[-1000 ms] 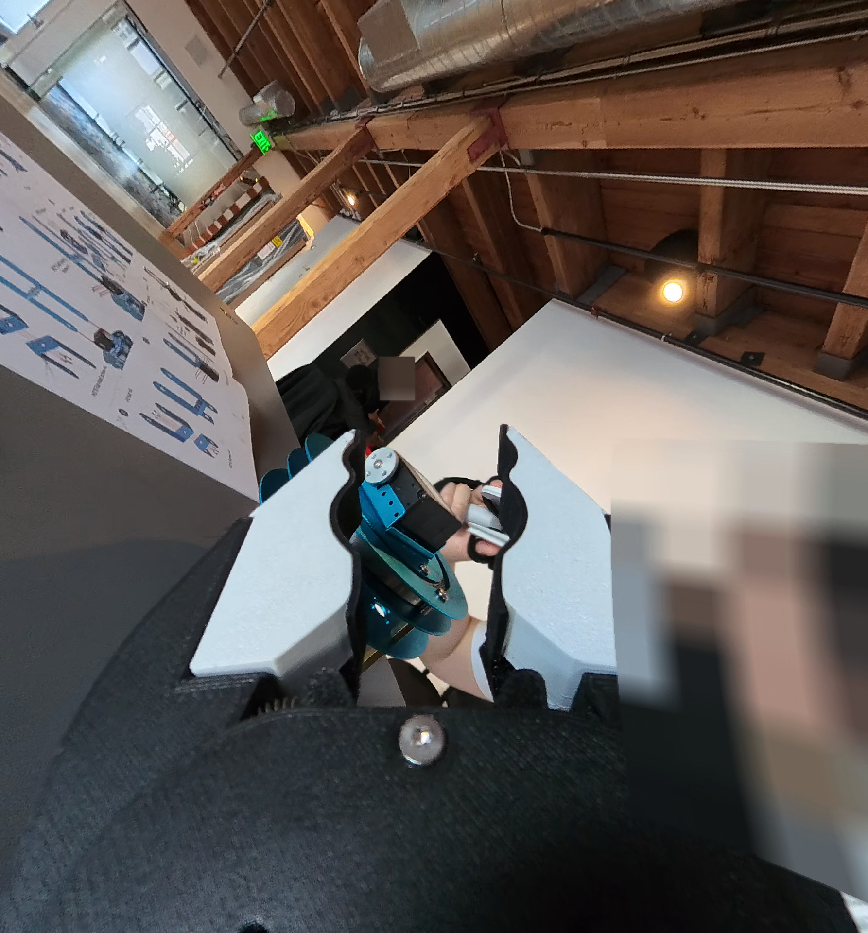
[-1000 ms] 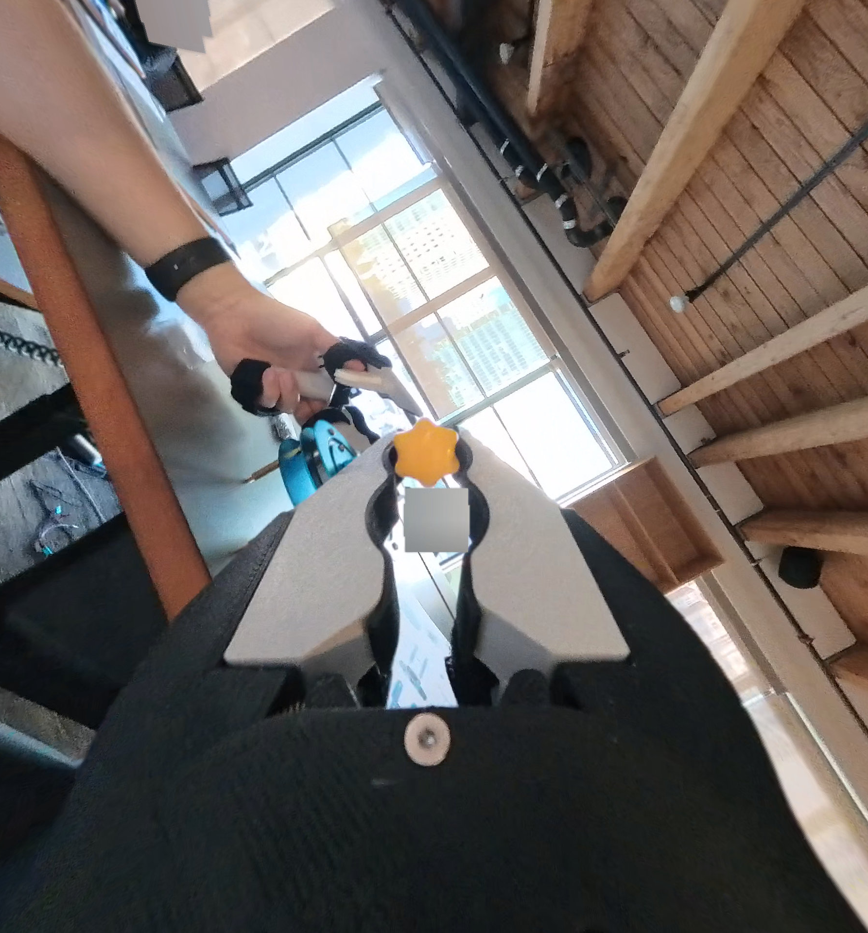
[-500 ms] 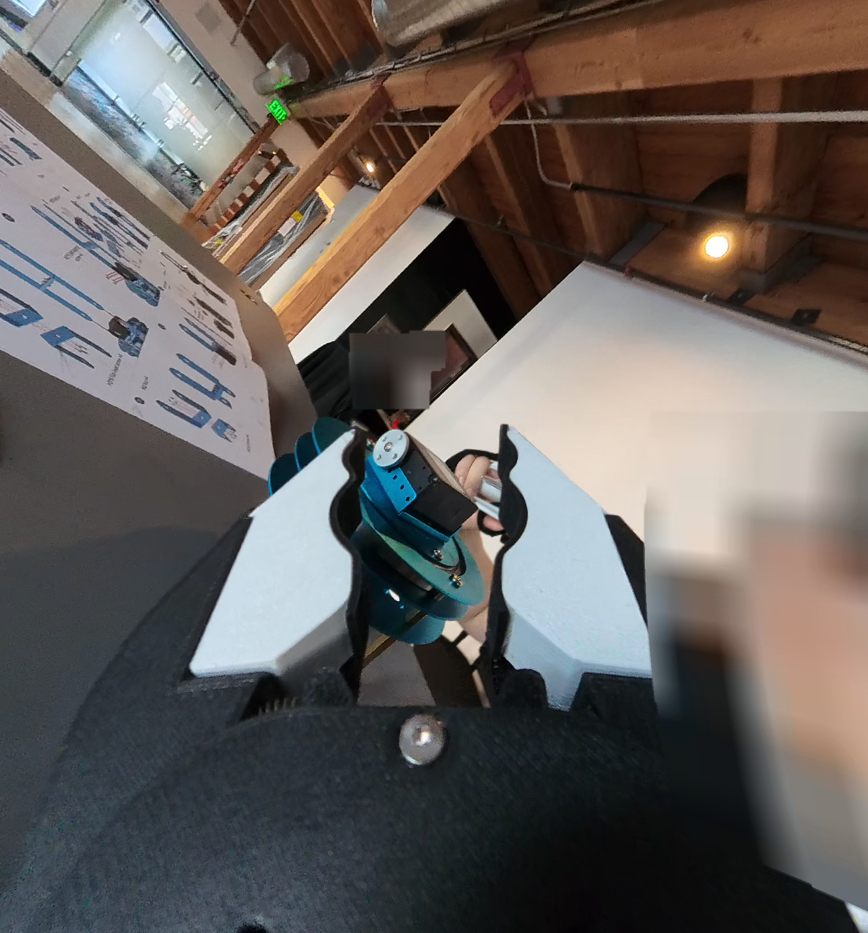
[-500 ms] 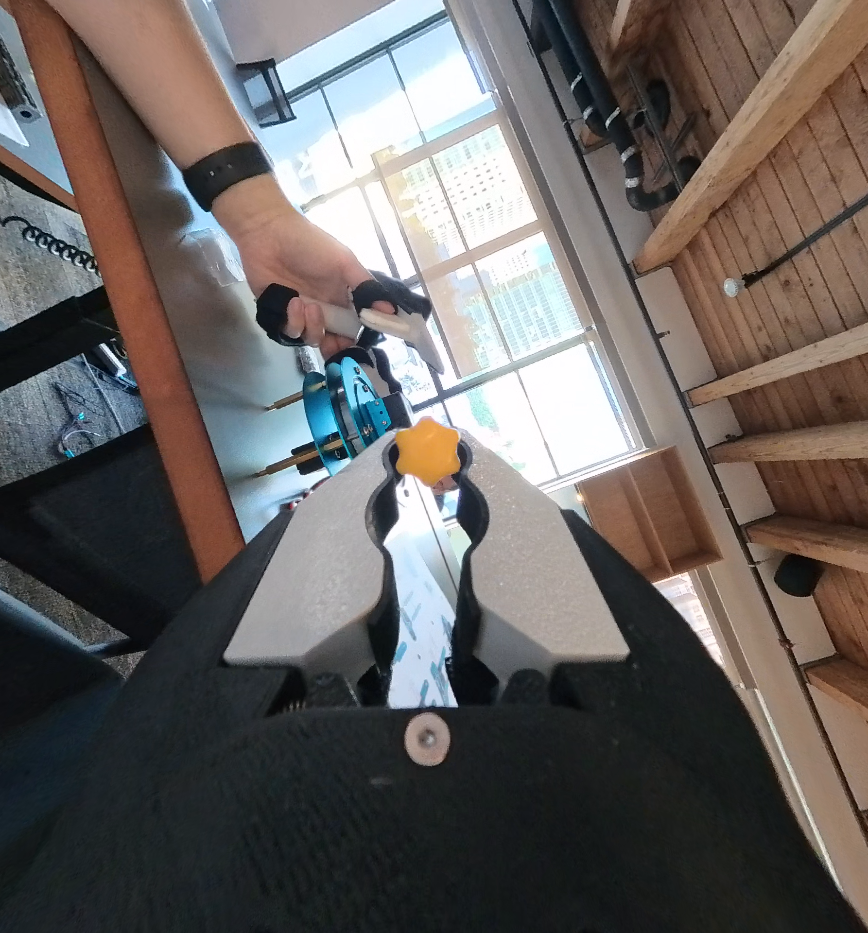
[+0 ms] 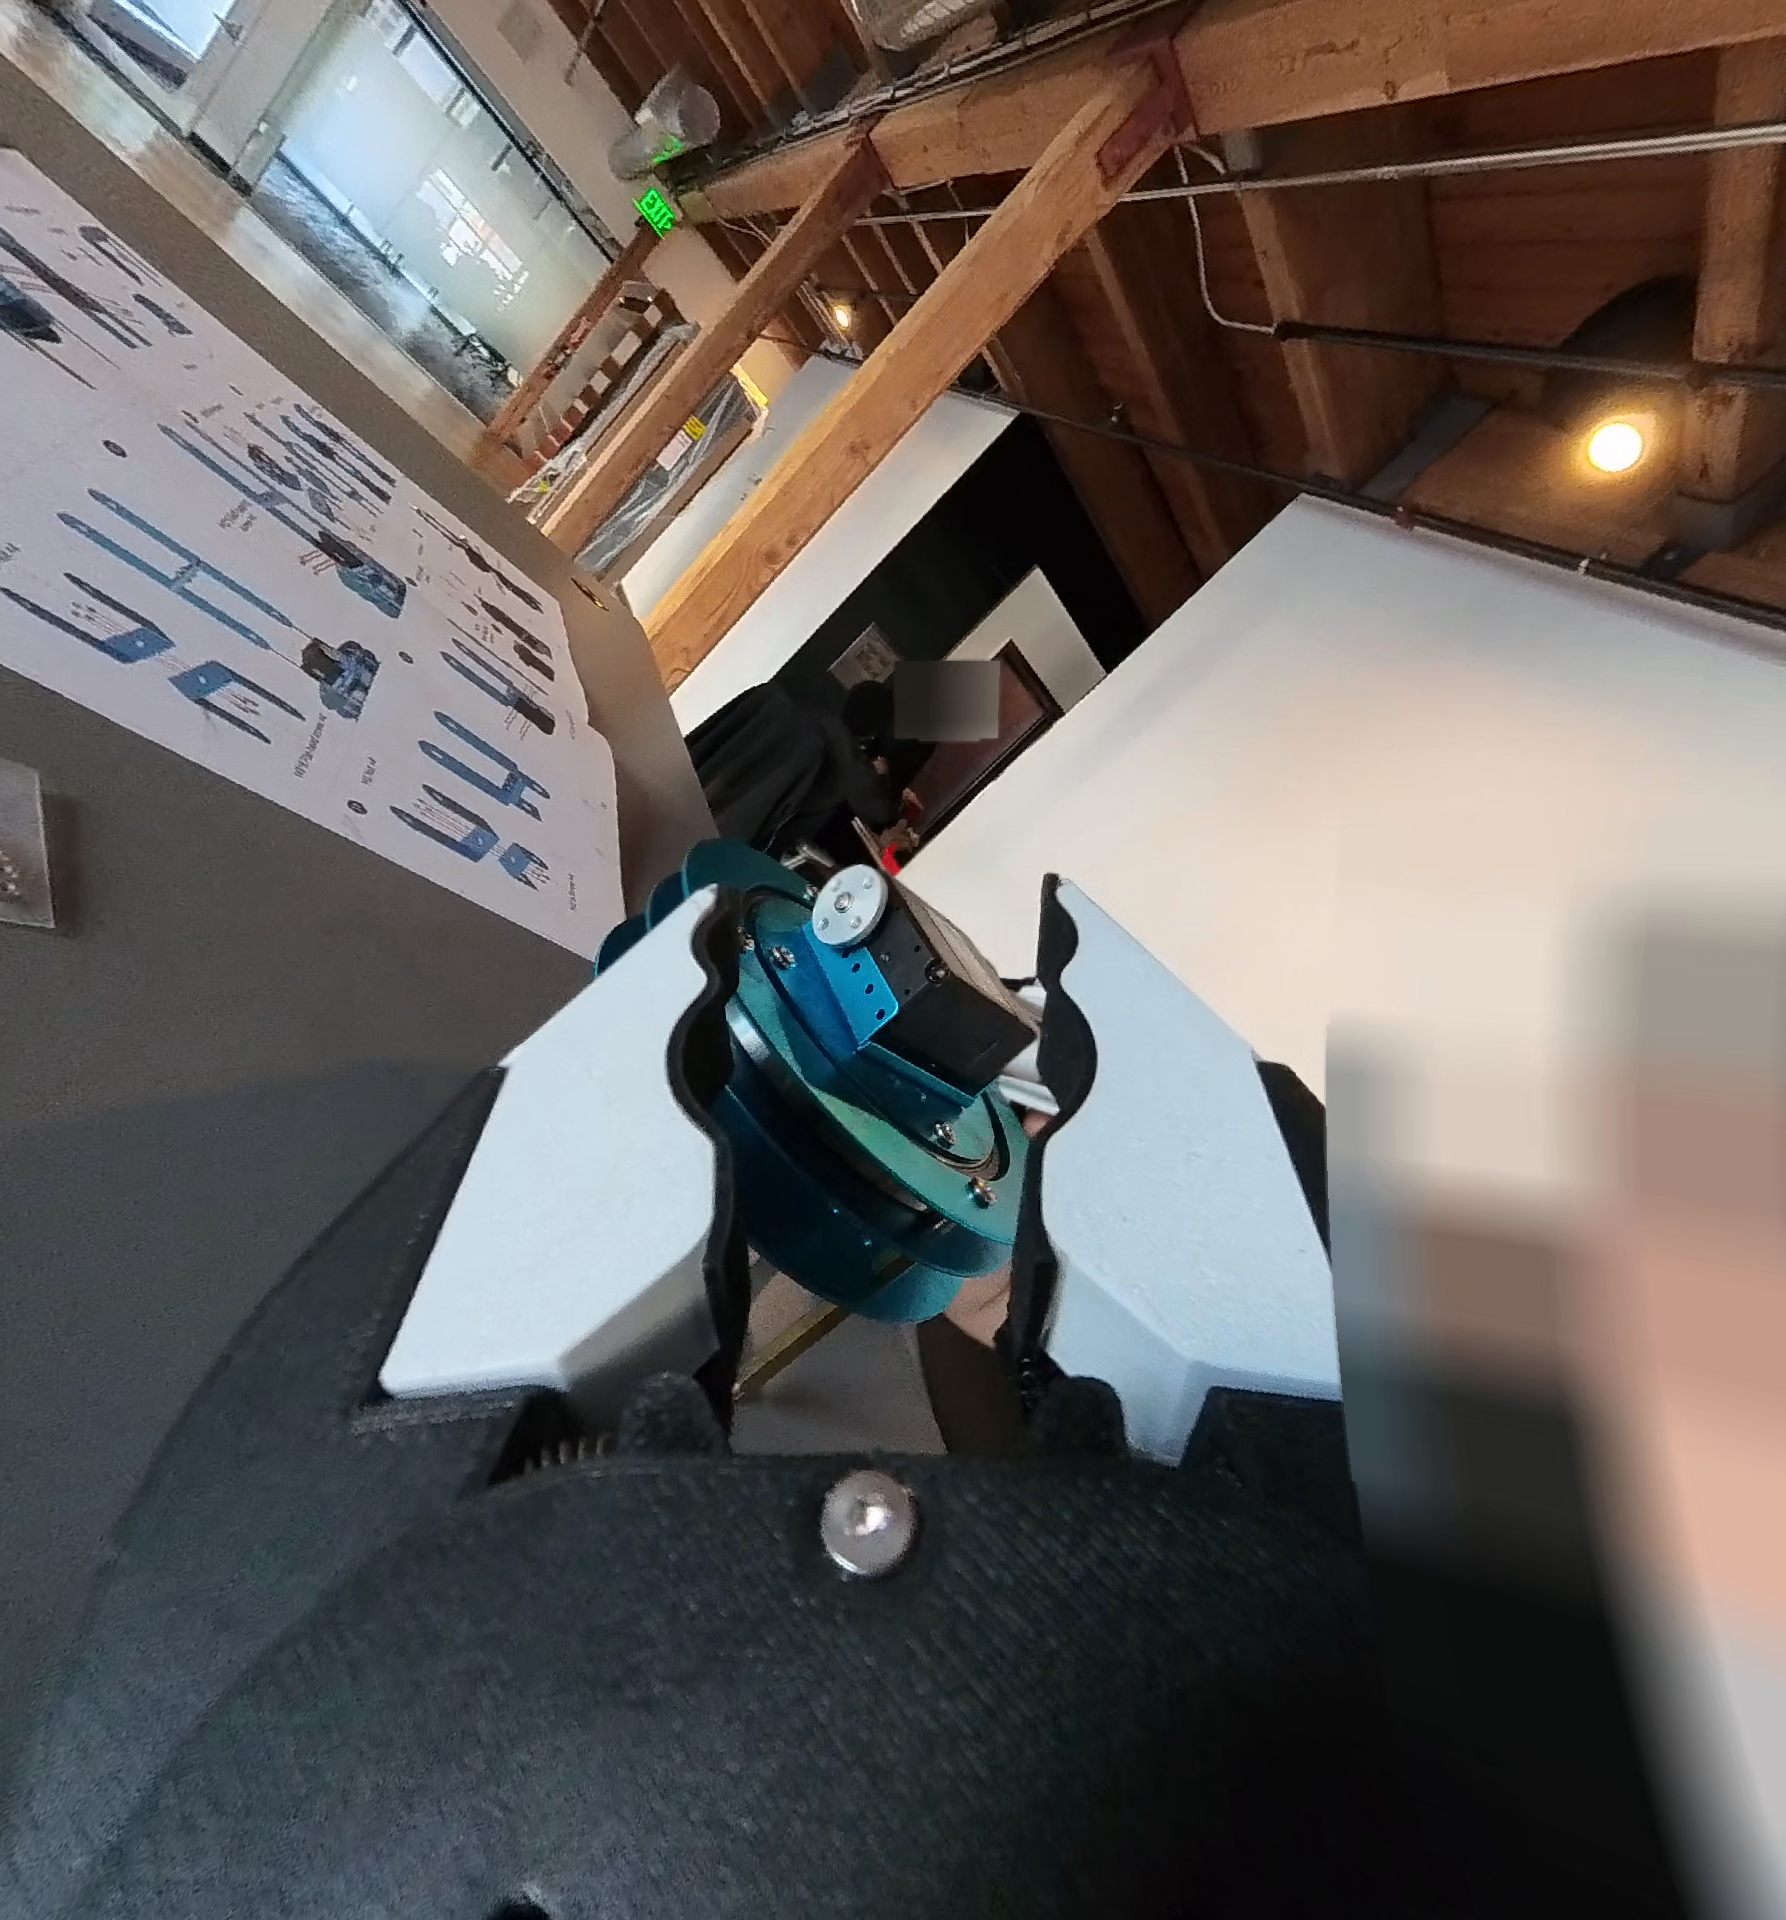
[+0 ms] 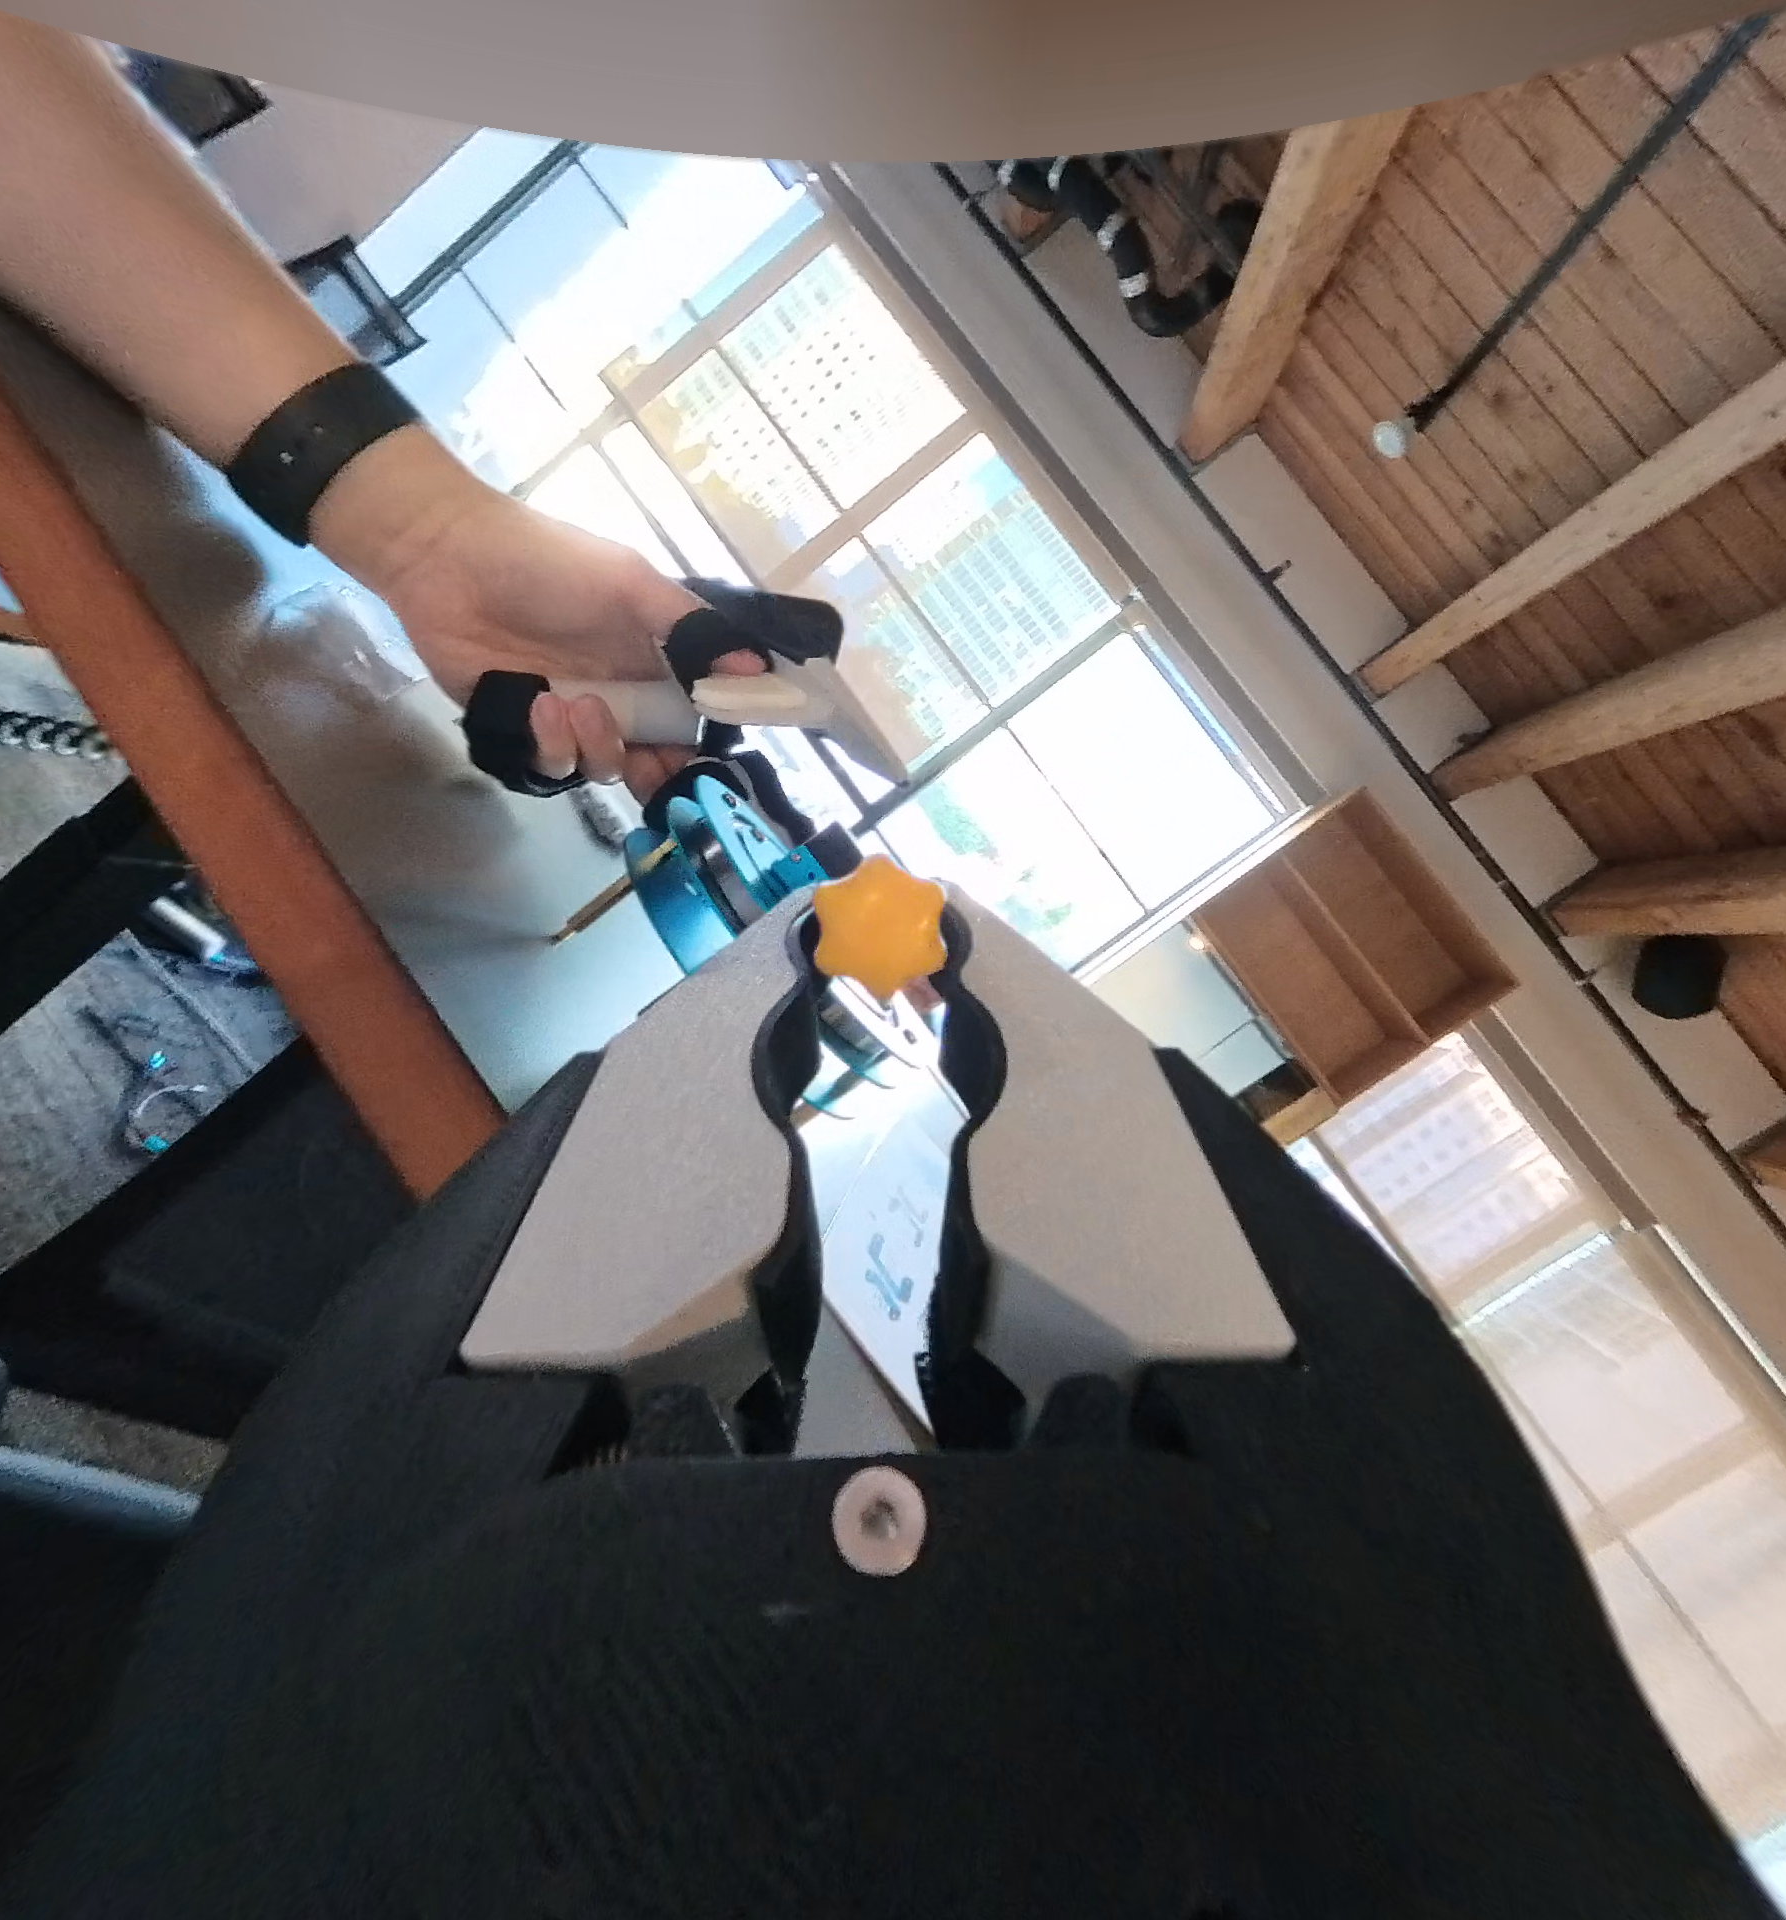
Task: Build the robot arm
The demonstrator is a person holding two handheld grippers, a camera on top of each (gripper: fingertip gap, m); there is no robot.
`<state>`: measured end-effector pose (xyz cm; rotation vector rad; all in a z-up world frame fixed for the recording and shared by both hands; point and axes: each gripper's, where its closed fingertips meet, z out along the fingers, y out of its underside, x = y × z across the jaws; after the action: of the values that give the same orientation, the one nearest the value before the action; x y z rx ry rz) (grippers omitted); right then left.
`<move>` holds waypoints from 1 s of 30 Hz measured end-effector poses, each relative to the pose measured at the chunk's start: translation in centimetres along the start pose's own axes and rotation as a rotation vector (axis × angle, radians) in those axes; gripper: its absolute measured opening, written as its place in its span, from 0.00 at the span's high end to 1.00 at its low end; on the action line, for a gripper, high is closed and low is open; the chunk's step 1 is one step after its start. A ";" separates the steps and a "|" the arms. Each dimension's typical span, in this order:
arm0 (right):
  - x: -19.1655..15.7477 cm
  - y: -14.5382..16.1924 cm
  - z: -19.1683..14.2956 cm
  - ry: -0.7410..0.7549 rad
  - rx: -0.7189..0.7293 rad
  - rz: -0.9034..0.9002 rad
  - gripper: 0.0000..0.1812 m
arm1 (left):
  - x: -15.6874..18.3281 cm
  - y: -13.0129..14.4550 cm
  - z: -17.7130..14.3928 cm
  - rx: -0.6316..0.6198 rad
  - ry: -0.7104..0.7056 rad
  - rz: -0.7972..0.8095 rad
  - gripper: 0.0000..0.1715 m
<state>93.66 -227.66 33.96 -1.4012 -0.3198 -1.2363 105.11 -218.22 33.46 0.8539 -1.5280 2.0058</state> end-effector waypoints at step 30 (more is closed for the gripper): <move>-1.3 0.7 1.0 0.040 0.049 0.126 0.91 | -0.7 1.0 0.6 -0.040 -0.075 0.075 0.62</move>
<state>94.18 -226.47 32.77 -1.3322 -0.2290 -1.1444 105.00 -219.06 32.42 0.8772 -1.6583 2.0093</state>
